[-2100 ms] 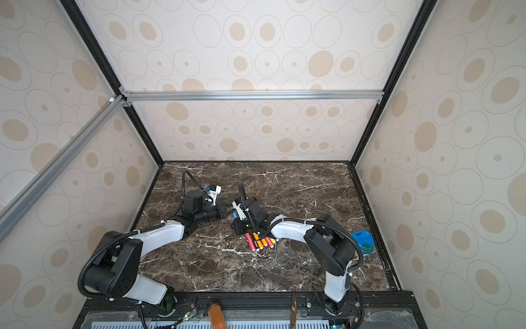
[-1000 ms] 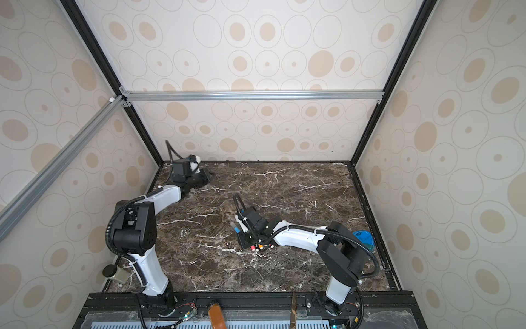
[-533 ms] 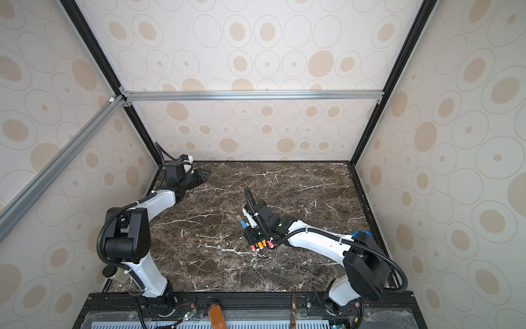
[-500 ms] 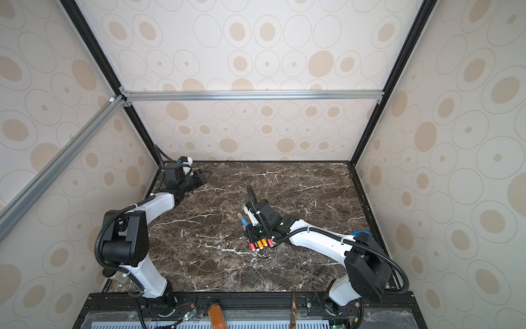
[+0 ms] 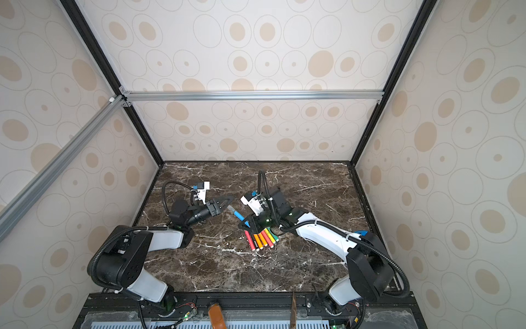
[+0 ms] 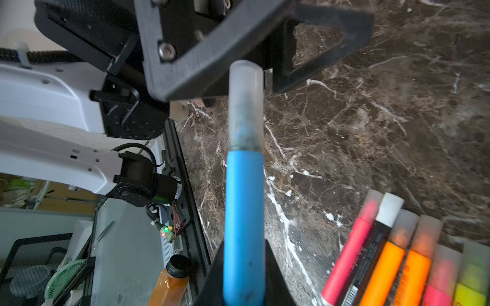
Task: Remove pen caps from pens
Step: Open the pen cap on the pen.
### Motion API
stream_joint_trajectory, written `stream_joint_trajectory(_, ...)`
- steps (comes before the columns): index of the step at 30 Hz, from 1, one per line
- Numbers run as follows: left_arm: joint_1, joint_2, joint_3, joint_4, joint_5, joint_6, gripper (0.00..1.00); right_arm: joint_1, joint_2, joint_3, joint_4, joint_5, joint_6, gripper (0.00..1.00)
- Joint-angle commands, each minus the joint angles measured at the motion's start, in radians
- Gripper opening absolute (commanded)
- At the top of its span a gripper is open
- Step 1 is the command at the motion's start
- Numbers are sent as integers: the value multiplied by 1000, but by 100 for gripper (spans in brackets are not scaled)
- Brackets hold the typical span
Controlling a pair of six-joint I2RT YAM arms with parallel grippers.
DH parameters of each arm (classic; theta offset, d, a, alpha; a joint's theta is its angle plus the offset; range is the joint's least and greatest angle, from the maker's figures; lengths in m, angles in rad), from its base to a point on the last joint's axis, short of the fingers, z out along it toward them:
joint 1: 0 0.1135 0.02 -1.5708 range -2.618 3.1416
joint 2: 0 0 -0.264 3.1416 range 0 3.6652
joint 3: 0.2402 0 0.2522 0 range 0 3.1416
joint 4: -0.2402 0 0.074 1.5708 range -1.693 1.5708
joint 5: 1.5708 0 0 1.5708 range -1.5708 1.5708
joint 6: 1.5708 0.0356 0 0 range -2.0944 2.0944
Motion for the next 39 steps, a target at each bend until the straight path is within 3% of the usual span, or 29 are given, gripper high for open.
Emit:
stream_joint_trajectory(1,-4,30,-1,244,18,-78,69,-4,10,16,31,-48,-4,0)
stream_joint_trajectory(7,-6,49,12,292,64,-104,59,-47,6,7,41,-83,4,0)
stream_joint_trajectory(18,-60,19,51,62,105,57,52,-65,44,56,-77,-133,-94,0)
stream_joint_trajectory(22,-70,-21,65,-53,104,143,39,-73,49,45,-48,-129,-85,0)
stream_joint_trajectory(25,-73,-38,65,-59,113,156,33,-88,54,35,-30,-140,-82,0)
stream_joint_trajectory(37,-105,-56,58,-60,148,202,31,-125,69,84,-139,-227,-200,0)
stream_joint_trajectory(39,-110,-62,59,-51,153,205,22,-127,73,82,-133,-226,-197,0)
